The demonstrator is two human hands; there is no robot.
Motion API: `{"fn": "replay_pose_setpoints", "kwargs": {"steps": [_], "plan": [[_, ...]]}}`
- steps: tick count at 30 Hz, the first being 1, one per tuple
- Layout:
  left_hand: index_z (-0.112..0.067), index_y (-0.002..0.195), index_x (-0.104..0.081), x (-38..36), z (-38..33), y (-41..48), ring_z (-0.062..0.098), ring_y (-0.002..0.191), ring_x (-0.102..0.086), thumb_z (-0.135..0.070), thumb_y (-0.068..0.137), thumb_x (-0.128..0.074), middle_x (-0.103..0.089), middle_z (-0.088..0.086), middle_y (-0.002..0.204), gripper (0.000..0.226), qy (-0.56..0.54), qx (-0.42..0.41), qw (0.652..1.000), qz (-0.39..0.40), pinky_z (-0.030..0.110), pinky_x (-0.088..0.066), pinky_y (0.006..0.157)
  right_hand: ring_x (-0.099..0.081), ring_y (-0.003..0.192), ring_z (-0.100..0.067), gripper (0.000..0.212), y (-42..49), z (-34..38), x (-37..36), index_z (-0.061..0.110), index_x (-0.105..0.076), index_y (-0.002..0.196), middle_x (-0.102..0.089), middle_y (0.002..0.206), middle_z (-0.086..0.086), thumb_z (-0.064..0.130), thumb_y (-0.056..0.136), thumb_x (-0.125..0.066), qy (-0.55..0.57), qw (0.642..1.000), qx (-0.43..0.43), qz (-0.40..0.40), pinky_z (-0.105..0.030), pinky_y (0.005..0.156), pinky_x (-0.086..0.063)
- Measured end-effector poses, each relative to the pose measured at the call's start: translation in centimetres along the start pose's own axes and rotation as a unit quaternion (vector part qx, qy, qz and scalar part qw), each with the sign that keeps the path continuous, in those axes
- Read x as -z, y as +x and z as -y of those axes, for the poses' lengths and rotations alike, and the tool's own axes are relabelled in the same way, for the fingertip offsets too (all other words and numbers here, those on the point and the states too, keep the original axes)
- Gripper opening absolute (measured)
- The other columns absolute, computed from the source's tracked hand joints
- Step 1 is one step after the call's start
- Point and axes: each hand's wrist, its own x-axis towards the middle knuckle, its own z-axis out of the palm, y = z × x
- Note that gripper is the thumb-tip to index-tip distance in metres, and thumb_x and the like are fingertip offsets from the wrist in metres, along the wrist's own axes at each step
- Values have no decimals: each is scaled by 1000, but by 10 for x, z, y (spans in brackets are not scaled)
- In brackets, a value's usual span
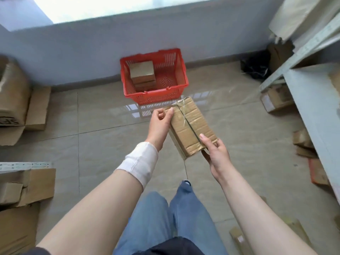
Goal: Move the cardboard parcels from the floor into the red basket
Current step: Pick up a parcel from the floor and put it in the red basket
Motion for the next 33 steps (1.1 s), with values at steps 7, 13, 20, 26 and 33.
{"fn": "replay_pose_setpoints", "kwargs": {"steps": [7,13,20,26,33], "plan": [[-18,103,-49,27,-62,111,10,84,-52,-37,88,-59,-59,2,103,26,-52,0,998,-38,23,-40,72,-60,86,-9,28,98,67,-92,12,-54,108,-65,94,2,15,83,-65,-53,997,-8,49,-29,91,-45],[-25,102,-50,50,-101,222,11,90,-55,-41,87,-58,-60,-2,106,24,-57,18,997,-44,24,-43,79,-60,93,-12,42,196,101,-170,5,-52,118,-66,101,-1,19,81,-67,-99,993,-18,60,-37,100,-43],[-31,98,-48,57,-111,326,18,105,-60,-46,85,-57,-62,4,118,22,-51,52,995,-73,38,-49,93,-61,108,-23,39,304,120,-224,9,-55,115,-65,118,-11,21,80,-68,-148,984,-40,86,-38,101,-45],[-24,108,-47,52,-85,421,20,109,-61,-41,88,-57,-61,5,120,28,-101,76,987,-103,37,-52,92,-62,112,-21,75,418,111,-255,12,-57,117,-67,117,-6,50,54,-74,-236,963,-39,123,-44,104,-43],[-29,105,-48,73,-21,499,17,113,-57,-44,83,-61,-58,4,124,29,-115,109,981,-111,33,-47,97,-62,111,-20,85,516,60,-281,21,-62,112,-68,116,-1,68,43,-78,-297,939,-62,161,-48,103,-43]]}}
